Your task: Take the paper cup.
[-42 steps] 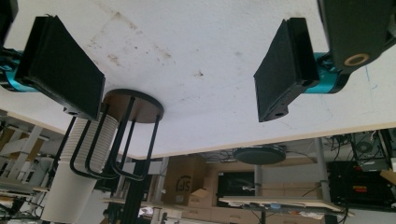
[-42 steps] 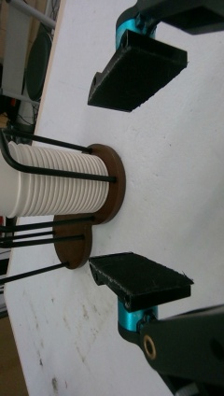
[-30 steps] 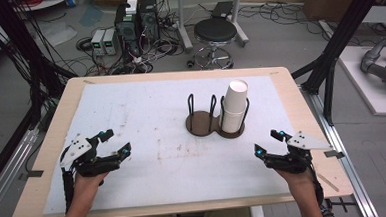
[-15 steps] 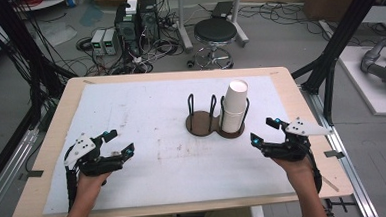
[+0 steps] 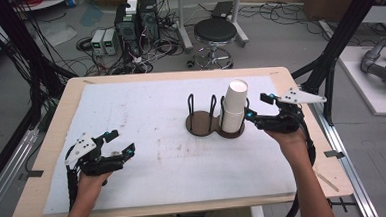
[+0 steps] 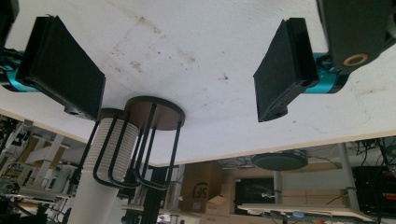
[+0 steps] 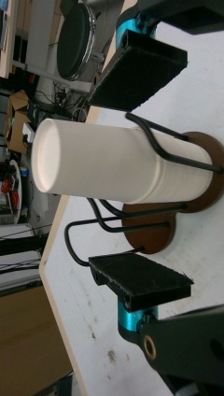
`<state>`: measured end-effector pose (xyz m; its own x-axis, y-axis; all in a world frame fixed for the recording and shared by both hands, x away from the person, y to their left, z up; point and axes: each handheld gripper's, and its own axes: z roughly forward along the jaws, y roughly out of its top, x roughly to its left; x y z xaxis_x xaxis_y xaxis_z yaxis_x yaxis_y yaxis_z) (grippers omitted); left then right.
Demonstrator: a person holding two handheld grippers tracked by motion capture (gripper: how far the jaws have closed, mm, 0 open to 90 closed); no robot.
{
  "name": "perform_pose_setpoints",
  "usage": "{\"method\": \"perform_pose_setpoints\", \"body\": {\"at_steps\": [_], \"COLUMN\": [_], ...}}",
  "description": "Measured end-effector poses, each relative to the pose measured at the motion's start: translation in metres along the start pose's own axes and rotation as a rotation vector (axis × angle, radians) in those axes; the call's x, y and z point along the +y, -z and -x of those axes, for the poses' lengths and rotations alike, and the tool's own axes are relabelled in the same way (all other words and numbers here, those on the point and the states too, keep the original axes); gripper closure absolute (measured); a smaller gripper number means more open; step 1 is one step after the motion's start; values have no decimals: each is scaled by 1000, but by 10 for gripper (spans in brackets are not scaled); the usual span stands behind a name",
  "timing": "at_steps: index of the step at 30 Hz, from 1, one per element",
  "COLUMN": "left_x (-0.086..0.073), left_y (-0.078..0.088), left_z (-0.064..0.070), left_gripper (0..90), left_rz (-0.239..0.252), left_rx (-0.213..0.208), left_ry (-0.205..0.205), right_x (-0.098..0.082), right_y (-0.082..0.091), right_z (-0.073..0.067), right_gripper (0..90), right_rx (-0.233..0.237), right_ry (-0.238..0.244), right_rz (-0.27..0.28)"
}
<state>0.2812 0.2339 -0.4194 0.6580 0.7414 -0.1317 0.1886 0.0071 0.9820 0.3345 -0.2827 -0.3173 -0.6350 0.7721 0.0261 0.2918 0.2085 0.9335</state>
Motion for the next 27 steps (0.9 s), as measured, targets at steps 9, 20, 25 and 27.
{"method": "perform_pose_setpoints", "body": {"at_steps": [9,20,25,27], "left_x": [0,-1,-1,-1], "left_y": [0,-4,-5,-5], "left_z": [0,1,0,0], "left_gripper": [165,165,165,165], "left_rz": [-1,-7,-10,-11], "left_rx": [3,-8,-10,-12], "left_ry": [-2,1,0,1], "right_x": [16,15,14,14], "right_y": [-26,-50,-62,-67], "right_z": [13,20,22,22], "right_gripper": [201,201,201,201], "right_rx": [-51,-22,-21,-23], "right_ry": [-17,-54,-59,-56], "right_rz": [-39,-59,-74,-73]}}
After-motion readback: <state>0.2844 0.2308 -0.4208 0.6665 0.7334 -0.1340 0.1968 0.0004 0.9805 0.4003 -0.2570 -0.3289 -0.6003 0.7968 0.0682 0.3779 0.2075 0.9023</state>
